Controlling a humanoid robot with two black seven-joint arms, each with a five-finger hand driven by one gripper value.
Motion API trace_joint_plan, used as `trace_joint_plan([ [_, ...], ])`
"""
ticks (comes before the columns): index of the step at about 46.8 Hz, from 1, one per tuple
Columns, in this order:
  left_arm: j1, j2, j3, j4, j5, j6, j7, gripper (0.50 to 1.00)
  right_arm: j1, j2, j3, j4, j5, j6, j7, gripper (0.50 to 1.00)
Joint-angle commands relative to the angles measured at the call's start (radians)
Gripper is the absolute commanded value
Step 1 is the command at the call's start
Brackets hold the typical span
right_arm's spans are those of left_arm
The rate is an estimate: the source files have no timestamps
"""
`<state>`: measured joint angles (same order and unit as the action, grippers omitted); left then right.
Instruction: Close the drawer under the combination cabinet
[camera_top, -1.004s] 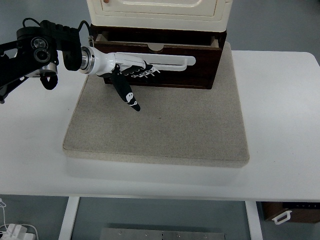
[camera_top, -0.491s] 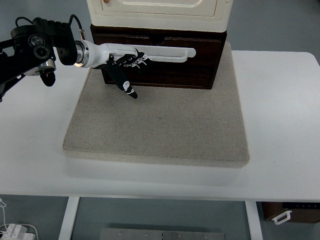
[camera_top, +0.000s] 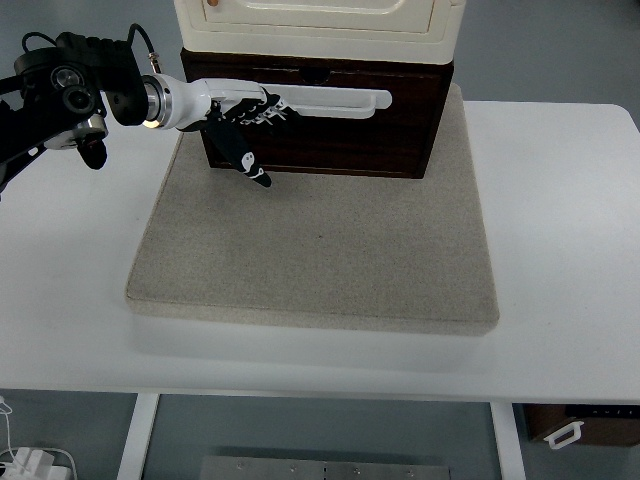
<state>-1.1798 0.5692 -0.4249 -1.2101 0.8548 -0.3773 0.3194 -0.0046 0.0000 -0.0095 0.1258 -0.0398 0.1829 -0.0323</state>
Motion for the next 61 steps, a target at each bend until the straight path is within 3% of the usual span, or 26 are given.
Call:
trace_joint_plan([
  [1,0.000,0.000,0.000,0.000,0.001,-0.002,0.000,1.000,0.000,0.000,0.000,0.000,0.000,0.000,0.000,0.952],
  [45,0.002,0.006,-0.018,-0.006,0.000,0.020,-0.003,1.000,0.000,0.000,0.000,0.000,0.000,0.000,0.000,0.952],
  [61,0.005,-0.005,-0.110,-0.072,-0.013,-0.087,-0.031,1.000,0.000,0.000,0.000,0.000,0.000,0.000,0.000,0.952],
])
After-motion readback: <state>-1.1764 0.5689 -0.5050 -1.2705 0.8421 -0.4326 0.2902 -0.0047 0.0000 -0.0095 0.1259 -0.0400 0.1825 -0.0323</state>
